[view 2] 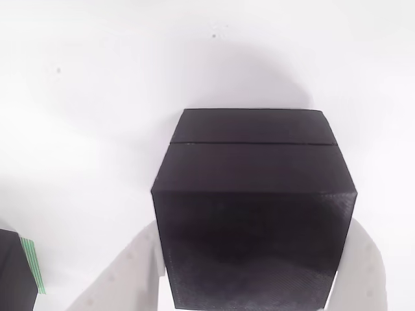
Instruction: Stack 3 Blocks on the chosen place.
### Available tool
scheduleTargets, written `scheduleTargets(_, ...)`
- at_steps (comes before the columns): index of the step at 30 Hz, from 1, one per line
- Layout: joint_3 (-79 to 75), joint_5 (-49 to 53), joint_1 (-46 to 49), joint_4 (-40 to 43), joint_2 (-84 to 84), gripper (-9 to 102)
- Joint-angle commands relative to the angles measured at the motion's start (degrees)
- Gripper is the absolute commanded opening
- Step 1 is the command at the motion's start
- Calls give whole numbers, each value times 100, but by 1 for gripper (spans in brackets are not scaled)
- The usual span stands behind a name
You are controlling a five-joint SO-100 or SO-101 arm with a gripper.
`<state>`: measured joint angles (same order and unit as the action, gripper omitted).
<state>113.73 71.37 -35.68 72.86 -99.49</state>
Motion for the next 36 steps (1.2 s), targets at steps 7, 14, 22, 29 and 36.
scheduleTargets(7, -1397, 26, 308, 721, -747, 22)
scheduleTargets(14, -2250, 35, 554, 1090, -1063, 22)
scheduleTargets(22, -2865, 404, 1169, 1310, -1564, 22)
scheduleTargets(29, -2786, 993, 1916, 1547, -1890, 22)
scheduleTargets(36, -2707, 1652, 2830, 1564, -2276, 22)
